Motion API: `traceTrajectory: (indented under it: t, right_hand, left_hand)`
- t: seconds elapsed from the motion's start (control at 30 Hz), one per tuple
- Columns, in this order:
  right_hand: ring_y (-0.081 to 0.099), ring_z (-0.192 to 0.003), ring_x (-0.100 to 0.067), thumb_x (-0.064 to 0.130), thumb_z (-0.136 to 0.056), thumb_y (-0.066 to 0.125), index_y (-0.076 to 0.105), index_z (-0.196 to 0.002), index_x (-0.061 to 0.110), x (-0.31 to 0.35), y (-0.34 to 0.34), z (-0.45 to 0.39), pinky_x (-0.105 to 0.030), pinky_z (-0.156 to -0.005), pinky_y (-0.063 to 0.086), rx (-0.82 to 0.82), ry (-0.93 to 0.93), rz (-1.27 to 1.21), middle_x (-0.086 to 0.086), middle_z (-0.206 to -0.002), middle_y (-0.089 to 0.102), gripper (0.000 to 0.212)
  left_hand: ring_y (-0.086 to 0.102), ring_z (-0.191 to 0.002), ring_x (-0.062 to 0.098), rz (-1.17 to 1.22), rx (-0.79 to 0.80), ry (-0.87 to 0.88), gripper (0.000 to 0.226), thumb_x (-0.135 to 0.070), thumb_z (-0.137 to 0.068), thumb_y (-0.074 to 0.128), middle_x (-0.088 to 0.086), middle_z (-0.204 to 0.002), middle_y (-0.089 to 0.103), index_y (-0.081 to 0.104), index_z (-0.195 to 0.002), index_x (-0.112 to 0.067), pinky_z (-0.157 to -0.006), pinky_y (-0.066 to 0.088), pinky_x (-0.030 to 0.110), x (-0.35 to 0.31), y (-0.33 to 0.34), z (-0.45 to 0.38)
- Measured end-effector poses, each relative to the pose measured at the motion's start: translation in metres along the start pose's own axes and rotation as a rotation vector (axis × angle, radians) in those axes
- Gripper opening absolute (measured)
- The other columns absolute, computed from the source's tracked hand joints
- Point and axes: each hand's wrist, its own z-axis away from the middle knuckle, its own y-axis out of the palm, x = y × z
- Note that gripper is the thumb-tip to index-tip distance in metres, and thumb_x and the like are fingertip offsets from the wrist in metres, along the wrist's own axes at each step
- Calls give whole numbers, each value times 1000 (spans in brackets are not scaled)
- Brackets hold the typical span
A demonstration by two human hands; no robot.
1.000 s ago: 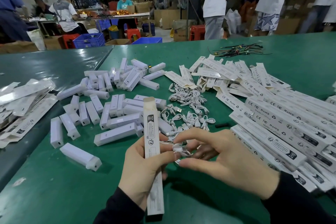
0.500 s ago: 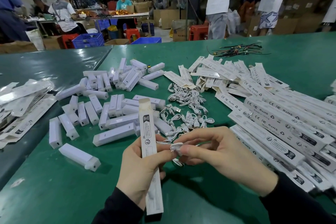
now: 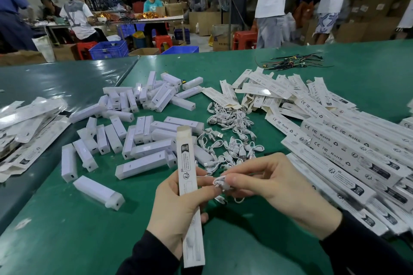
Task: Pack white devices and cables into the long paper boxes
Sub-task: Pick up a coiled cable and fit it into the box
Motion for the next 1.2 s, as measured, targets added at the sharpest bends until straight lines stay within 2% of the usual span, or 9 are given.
traceTrajectory:
  t: [0.1,0.3,0.43,0.53,0.73,0.93,1.0,1.1,1.2]
  right_hand:
    - [74,-74,-22,22,-57,80,80,-82,11,9,-14,-2,-22,-70,58,-85,-19,-17,-15,-84,76,27]
    - [73,-70,-15,23,-61,78,80,-76,16,15,-32,-5,-17,-70,57,-283,-178,67,-8,-79,77,17]
    - [73,-73,-12,7,-77,76,78,-83,17,7,-30,-7,-15,-72,55,-215,-186,219,-2,-78,77,12]
    - [72,-77,-16,6,-80,75,78,-84,17,5,-32,-8,-25,-79,55,-162,-162,302,-4,-80,77,12]
    - [68,-71,-11,9,-82,73,76,-86,13,17,-44,-5,-24,-74,52,-14,-126,457,-5,-78,75,7]
    - [64,-82,-40,13,-82,73,76,-87,9,24,-51,3,-51,-79,50,220,-54,525,-16,-86,73,7]
    - [67,-77,-32,9,-81,75,77,-85,10,23,-51,2,-47,-79,52,218,-32,503,-16,-85,74,4]
    - [70,-73,-18,7,-78,79,77,-81,11,19,-51,0,-26,-73,55,201,-19,465,-11,-80,75,6]
    - [69,-71,-21,7,-77,80,75,-80,8,15,-46,-2,-29,-72,55,158,-29,457,-13,-78,74,6]
  left_hand:
    - [41,-37,14,-33,117,-61,60,-10,-43,84,7,-67,65,61,-97,0,-33,35,18,0,2,2]
    - [40,-33,14,-262,375,-163,51,-10,-59,82,6,-56,54,57,-102,-3,-33,37,18,8,4,12]
    - [41,-32,13,-343,419,-167,49,-13,-61,82,2,-52,50,57,-103,-5,-33,40,20,8,1,9]
    - [43,-32,14,-369,451,-168,48,-14,-62,82,4,-54,51,58,-102,-6,-34,42,21,6,-1,10]
    - [44,-32,16,-341,495,-157,45,-10,-67,80,11,-53,51,55,-103,-1,-36,46,24,5,-3,7]
    - [50,-37,13,-434,641,-203,45,-9,-72,83,1,-54,52,56,-108,-1,-38,43,21,7,-4,9]
    - [50,-37,11,-456,658,-201,46,-8,-74,82,1,-55,51,56,-110,1,-38,43,21,6,-5,8]
    - [49,-36,10,-472,675,-200,45,-6,-75,81,-1,-54,52,55,-112,1,-38,43,20,5,-5,8]
    - [50,-35,9,-478,683,-200,39,-4,-78,79,-2,-52,54,55,-108,0,-38,42,19,4,-3,9]
